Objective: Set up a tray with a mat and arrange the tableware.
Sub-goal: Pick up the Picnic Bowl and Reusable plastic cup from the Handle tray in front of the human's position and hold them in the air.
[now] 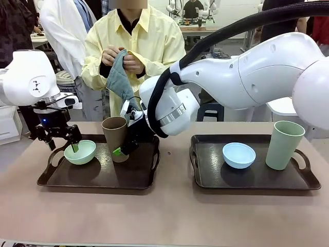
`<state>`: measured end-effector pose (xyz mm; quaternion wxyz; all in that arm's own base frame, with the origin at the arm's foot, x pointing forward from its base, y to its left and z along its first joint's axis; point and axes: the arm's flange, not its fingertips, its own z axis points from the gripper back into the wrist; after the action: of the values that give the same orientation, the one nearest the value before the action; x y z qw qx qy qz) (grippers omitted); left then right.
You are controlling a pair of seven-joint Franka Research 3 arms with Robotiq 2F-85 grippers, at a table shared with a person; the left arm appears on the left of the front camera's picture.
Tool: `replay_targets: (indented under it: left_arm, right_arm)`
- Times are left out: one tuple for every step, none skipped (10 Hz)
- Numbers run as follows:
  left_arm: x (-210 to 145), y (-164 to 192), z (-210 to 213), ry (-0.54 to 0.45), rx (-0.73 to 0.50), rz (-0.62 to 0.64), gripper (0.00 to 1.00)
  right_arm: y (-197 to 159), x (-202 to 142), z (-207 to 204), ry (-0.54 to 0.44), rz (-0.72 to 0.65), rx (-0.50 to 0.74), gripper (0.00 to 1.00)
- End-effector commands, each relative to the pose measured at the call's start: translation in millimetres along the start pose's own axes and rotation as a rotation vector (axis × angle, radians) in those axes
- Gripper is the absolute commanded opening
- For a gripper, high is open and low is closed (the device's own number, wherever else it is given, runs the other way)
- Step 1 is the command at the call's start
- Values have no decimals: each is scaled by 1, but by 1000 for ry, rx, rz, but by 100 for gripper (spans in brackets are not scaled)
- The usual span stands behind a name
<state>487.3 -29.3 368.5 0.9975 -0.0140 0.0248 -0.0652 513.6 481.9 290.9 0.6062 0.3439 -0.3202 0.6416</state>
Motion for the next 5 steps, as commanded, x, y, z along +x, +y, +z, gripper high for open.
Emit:
replay_targets:
  left_arm:
    - [12, -7, -4, 10, -41, 59, 100]
    - [15, -8, -7, 15, -47, 76, 100]
    - [19, -7, -10, 17, -51, 86, 100]
    - [20, -7, -11, 21, -47, 93, 100]
    - [21, -7, -13, 21, -40, 95, 98]
  right_arm:
    - [-4, -2, -4, -15, 25, 7, 100]
    - [-3, -2, -3, -13, 25, 8, 100]
    - [-4, -3, -2, -12, 27, 8, 100]
    - [-4, -3, -3, -17, 28, 10, 100]
    - [-3, -3, -3, -19, 33, 10, 100]
